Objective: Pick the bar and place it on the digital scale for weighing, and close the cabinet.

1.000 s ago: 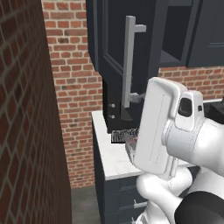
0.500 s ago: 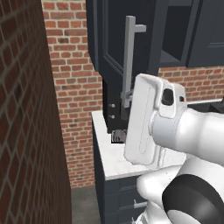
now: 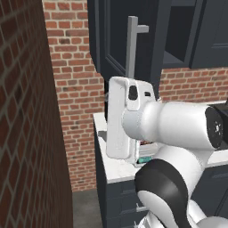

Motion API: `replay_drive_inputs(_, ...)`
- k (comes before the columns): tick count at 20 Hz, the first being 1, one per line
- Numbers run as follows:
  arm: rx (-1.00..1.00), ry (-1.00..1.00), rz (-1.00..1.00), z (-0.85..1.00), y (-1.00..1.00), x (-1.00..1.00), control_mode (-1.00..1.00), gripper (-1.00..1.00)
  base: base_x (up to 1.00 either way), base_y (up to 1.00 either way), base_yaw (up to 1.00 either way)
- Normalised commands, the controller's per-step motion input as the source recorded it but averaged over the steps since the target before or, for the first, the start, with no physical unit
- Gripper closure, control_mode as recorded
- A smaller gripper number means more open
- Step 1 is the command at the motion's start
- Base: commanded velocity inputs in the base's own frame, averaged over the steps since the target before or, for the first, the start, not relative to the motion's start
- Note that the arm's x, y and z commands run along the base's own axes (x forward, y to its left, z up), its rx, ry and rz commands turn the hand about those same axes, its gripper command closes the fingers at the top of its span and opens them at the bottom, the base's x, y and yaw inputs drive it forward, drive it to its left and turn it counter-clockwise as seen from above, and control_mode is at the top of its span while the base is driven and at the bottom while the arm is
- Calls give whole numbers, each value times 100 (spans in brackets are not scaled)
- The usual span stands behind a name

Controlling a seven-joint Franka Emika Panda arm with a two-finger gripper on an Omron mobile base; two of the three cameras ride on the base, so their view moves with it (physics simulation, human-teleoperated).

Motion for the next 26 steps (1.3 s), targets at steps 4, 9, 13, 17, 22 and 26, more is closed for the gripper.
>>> replay_drive_inputs(4, -4, 1, -5, -13, 15, 27, -100, -100, 0, 0, 0)
replay_drive_inputs(9, 0, 2, -4, -3, 0, 23, -100, -100, 0, 0, 0)
replay_drive_inputs(13, -1, 3, -1, -11, 0, 30, -100, -100, 0, 0, 0)
replay_drive_inputs(17, -4, 3, -1, -18, 11, 40, -100, -100, 0, 0, 0)
replay_drive_inputs(22, -3, 2, -4, -15, 4, 53, -100, -100, 0, 0, 0)
replay_drive_inputs(26, -1, 0, -6, -6, 0, 45, -100, -100, 0, 0, 0)
